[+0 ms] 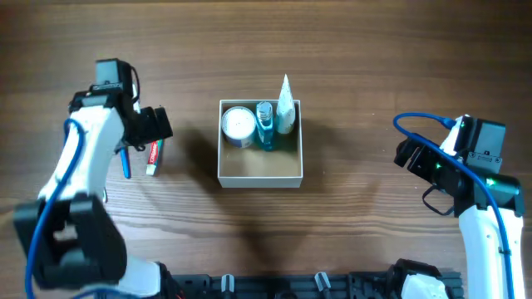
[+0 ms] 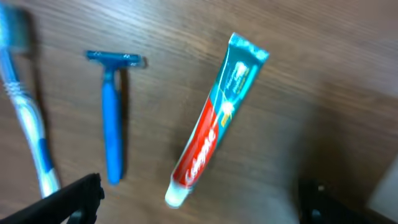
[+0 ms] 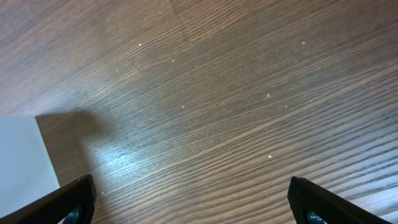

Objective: Pack container

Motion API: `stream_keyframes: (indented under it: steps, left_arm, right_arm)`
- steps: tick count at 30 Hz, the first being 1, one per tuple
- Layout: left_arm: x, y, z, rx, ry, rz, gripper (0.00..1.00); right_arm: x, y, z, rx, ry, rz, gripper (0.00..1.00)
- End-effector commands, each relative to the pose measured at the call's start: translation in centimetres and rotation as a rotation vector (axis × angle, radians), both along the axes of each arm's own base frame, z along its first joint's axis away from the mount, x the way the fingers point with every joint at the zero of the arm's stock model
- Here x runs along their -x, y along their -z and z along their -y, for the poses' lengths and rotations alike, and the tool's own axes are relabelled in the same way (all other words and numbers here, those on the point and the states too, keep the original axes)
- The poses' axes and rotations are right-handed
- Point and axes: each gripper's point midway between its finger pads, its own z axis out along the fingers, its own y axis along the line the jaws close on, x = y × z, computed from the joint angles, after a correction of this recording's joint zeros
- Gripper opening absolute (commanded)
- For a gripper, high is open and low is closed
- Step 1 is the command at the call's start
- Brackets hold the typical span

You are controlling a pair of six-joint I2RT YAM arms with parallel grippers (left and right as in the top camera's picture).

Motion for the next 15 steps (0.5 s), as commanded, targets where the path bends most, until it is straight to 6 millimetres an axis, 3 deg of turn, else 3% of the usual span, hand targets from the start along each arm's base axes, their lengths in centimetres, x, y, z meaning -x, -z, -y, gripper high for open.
stream_keyframes:
  steps: [1,6,15]
  left_arm:
    - [-0.2,2.7,0.4,0.03,0.075,-0.067,1.0]
    - [0.3,5.8,0.5,0.04,0.096,-0.15,1.0]
    - [0.8,8.8,0.5,0.051,0.095,-0.221,1.0]
  right_arm:
    - [-0.1,0.1,-0.2,-0.01,-0.019,0.001,1.0]
    - [-0.1,0.1,-0.2,-0.01,-0.018,0.002,1.0]
    - [-0.1,0.1,-0.2,-0.01,-0.018,0.0,1.0]
